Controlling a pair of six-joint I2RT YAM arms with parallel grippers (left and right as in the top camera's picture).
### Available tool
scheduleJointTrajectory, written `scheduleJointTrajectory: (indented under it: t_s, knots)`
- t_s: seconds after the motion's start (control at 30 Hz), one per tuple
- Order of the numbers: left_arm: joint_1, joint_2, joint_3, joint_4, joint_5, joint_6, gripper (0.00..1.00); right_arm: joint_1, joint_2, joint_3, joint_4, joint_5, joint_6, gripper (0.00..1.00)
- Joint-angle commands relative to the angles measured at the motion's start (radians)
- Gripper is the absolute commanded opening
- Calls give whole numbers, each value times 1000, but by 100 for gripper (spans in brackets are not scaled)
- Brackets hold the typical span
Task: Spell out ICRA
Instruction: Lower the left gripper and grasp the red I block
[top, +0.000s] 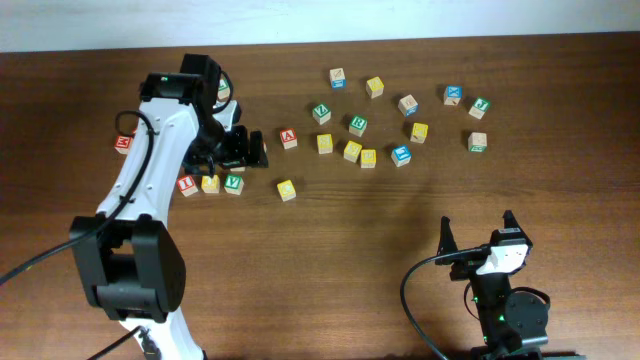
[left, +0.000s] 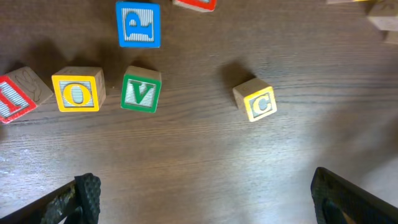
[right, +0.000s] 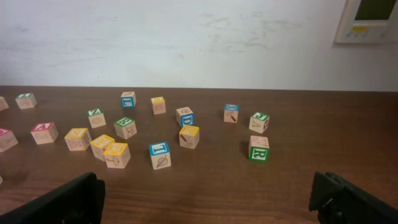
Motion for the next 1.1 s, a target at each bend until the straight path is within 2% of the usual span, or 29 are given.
scheduleJointTrajectory:
  t_s: [0.0,0.13,0.2,0.33,0.43,0.5,0.53,0.63,0.73,0.83,0.93,1.03,1.07]
  knots:
    - [4,-42,87,-43,23,24,100,-6,-6,-8,-4,1,4,99]
    - [4,-63,80,-38,-130,11,98,-6,-6,-8,-4,1,4,98]
    - [4,-62,48,5,-220,-71,98,-6,-6,-8,-4,1,4,99]
    - [4,-62,-70,37,-220,-71,99,-6,-6,-8,-4,1,4,98]
    - [4,-62,-90,35,-246,-85,98,-6,-6,-8,-4,1,4,98]
    - [9,-62,-90,21,-386,-194,99,-6,-6,-8,-4,1,4,99]
    - [23,-62,-92,12,-400,-225,99,-6,-6,-8,-4,1,4,98]
    - [106,-62,-138,21,-396,-225,100,-6,-6,-8,-4,1,4,98]
    - [188,-62,-160,44,-331,-224,100,-6,-6,-8,-4,1,4,98]
    - [199,-61,-161,71,-332,-220,99,-6,-6,-8,-4,1,4,98]
    - [199,-61,-161,92,-331,-290,95,-6,-6,-8,-4,1,4,98]
    - [199,-61,-161,113,-331,-296,92,-6,-6,-8,-4,1,4,98]
    - [199,-61,-161,124,-331,-296,88,-6,-6,-8,-4,1,4,98]
